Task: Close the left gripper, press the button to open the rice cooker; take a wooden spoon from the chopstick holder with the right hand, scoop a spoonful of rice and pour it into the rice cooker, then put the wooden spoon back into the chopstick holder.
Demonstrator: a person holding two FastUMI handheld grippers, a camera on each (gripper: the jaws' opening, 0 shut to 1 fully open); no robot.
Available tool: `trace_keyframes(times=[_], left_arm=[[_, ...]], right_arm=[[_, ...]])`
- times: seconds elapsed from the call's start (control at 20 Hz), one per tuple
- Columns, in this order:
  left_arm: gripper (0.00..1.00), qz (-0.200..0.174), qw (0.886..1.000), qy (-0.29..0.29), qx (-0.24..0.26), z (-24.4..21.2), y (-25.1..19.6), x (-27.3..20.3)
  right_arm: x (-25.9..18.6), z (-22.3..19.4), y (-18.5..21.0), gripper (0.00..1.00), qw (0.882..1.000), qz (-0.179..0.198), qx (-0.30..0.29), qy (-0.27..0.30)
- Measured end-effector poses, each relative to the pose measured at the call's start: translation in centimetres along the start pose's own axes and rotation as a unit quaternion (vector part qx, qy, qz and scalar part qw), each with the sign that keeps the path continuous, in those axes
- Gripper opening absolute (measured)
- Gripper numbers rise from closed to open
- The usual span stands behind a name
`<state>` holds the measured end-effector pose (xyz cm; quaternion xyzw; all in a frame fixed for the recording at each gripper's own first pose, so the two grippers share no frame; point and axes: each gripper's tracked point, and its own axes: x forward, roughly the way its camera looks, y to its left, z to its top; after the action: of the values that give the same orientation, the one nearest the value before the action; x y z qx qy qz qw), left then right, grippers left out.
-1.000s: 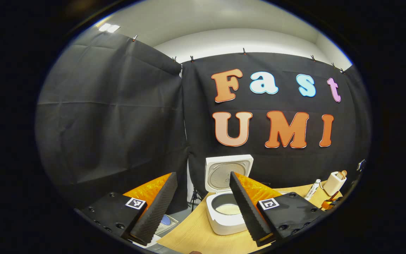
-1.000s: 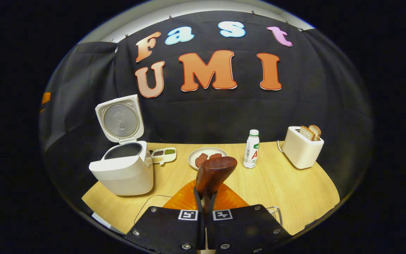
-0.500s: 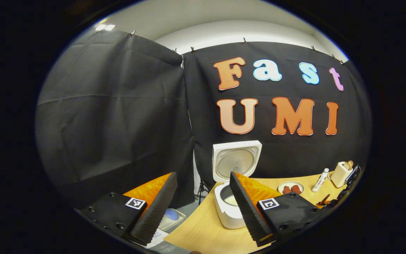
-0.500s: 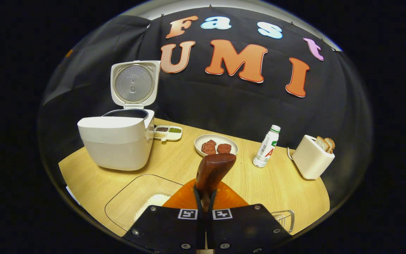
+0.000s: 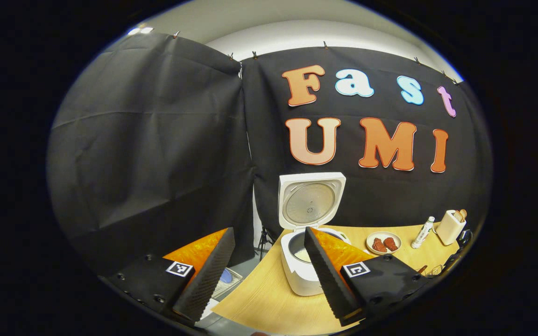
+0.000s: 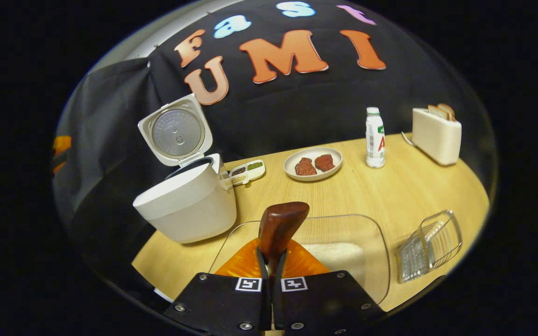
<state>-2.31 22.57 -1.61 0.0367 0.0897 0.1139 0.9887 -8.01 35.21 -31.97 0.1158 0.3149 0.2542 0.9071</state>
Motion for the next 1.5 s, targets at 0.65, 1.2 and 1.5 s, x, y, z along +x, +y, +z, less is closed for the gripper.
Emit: trace_keyframes(times=[0.65, 1.2, 1.5], left_arm=[[1.0, -0.019, 1.0, 0.014, 0.002, -1.1, -1.9, 0.2], [1.0, -0.024, 1.0, -0.01, -0.011, 0.9, -2.2, 0.3], [1.0, -0.023, 1.0, -0.011, -0.016, 0.9, -1.6, 1.0]], right_arm=[[0.7, -1.7, -3.9, 0.01, 0.945, -0.019, 0.322, 0.06], [-2.0, 5.5, -5.3, 0.01, 0.94, -0.011, 0.34, 0.007], [-1.5, 8.7, -3.5, 0.01, 0.937, 0.003, 0.35, 0.004]])
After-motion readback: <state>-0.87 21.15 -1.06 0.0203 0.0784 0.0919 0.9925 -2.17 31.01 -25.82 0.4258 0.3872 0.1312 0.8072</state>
